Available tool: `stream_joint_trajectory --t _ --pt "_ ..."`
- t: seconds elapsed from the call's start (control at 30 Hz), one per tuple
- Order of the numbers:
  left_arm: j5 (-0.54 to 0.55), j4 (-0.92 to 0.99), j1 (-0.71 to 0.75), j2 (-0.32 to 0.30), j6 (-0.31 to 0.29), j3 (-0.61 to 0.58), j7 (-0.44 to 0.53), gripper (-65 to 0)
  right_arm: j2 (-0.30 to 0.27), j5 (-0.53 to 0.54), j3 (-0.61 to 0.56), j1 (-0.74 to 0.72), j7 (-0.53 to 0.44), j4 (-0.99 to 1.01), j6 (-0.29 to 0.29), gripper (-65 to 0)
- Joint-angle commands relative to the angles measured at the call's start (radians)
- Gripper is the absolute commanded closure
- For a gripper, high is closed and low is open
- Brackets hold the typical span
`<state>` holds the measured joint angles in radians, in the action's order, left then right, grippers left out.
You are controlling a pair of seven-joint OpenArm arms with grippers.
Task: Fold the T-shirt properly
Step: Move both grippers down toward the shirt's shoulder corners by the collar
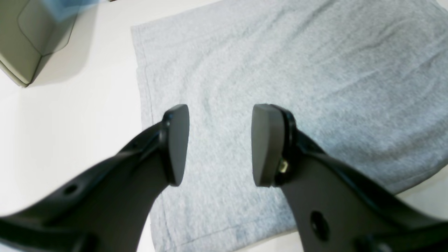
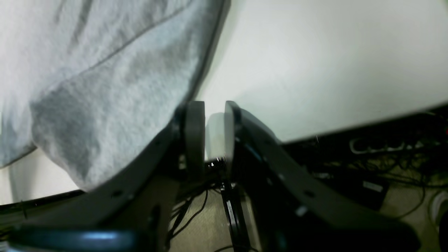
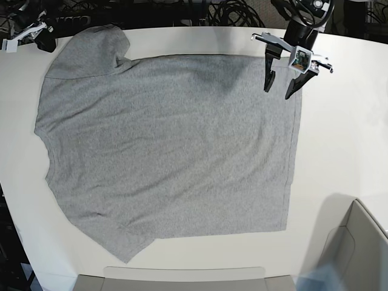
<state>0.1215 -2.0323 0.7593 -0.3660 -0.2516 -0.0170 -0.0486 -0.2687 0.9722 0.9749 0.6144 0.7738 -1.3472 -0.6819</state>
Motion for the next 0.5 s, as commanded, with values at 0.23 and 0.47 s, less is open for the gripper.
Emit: stream_joint_trajectory --t 0.23,0.47 --pt "0.004 -0.015 0.007 -0.006 0.004 0.005 0.028 -29.4 -0.014 0.021 -0.087 -0.012 -0.017 -0.007 -0.016 -10.6" --pt "0.004 -0.015 0.024 -0.006 0.004 -0.001 0.028 -29.4 -0.014 -0.005 -0.15 -0.023 -0.023 0.054 -0.016 -10.6"
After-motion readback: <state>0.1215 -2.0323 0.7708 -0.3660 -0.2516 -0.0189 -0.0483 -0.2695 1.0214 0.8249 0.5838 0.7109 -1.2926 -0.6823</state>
